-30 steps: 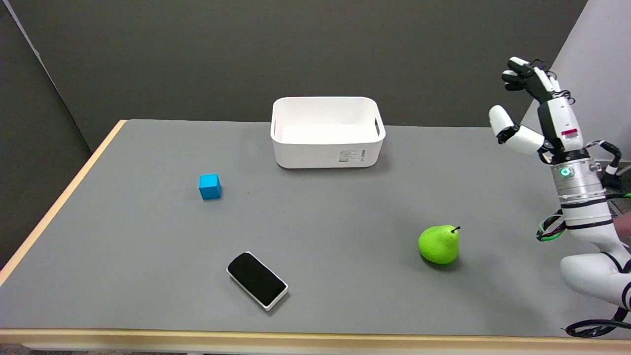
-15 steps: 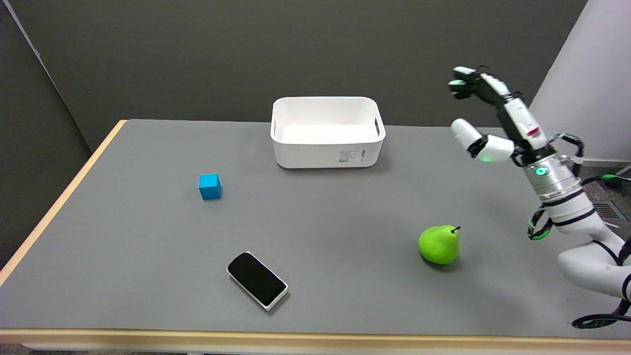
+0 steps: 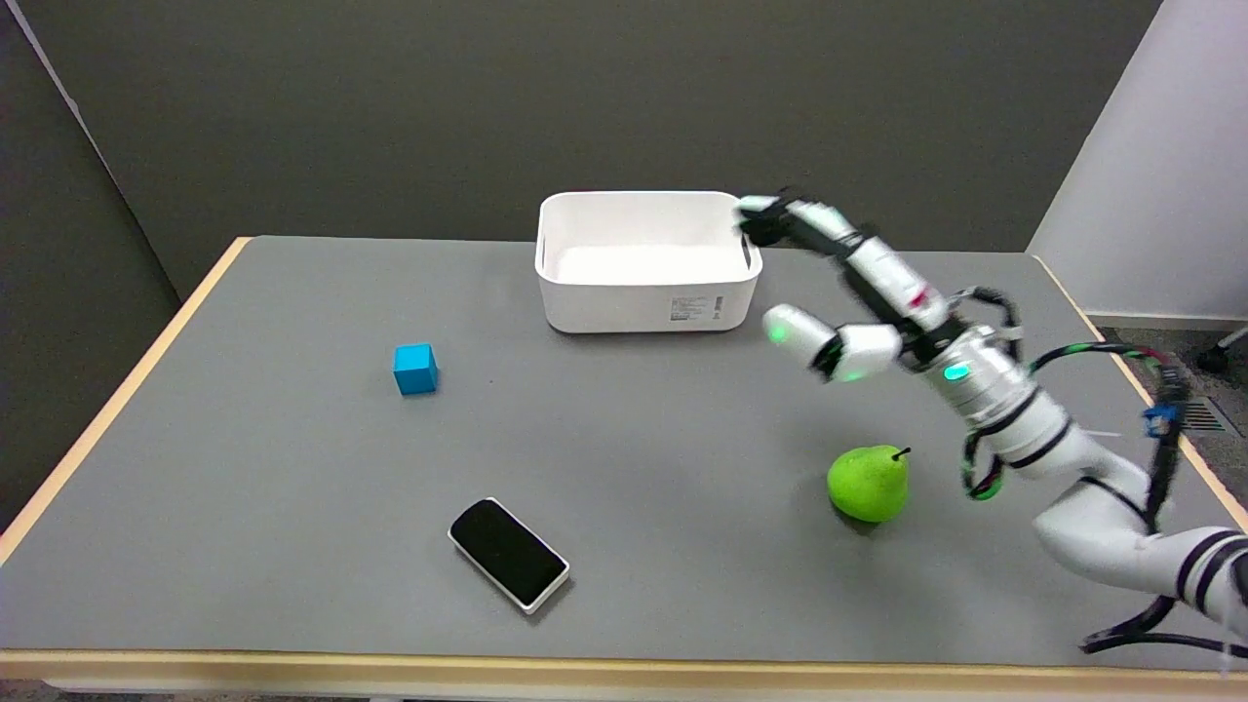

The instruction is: Pick up the blackboard eraser.

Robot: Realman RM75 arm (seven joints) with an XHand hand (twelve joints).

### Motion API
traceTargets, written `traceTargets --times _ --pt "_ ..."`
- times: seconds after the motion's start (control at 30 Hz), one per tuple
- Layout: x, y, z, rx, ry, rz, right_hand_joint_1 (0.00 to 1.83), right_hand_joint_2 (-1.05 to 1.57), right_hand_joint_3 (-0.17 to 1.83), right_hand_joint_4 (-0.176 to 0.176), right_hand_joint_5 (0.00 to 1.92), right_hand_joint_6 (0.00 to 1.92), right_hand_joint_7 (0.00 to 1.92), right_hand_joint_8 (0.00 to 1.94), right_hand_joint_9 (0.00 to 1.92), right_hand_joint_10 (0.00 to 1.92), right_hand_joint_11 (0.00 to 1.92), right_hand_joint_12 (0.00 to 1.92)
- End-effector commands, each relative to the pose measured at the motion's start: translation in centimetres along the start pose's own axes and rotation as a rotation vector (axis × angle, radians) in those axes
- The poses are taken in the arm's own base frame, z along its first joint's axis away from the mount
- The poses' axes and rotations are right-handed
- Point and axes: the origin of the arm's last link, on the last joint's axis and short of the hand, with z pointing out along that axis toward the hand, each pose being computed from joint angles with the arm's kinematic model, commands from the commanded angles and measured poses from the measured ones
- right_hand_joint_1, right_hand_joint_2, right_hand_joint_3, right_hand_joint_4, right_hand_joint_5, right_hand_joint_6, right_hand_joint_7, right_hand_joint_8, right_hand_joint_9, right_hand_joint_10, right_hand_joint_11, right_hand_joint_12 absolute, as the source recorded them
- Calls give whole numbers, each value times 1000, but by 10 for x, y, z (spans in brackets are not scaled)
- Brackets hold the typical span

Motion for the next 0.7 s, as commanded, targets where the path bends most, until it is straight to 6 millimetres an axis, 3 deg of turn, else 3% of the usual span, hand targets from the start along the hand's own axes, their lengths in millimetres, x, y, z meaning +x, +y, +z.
traceTargets --times 0.03,0.23,0.53,0.6,0.7 --pt "-154 -85 48 28 -381 -256 487 653 957 -65 159 417 277 492 188 811 -1 1138" --pt "-182 -103 49 -28 -511 -437 454 606 936 -91 117 408 215 482 128 780 -1 1102" --pt "-187 -120 55 -138 -608 -566 455 576 904 -158 44 355 122 505 58 760 -1 987" --pt "-189 -121 54 -158 -600 -524 604 565 950 -169 13 377 94 549 76 749 -1 931" --pt "-194 -123 52 -178 -598 -511 470 652 748 -176 61 333 183 483 66 871 -1 1014"
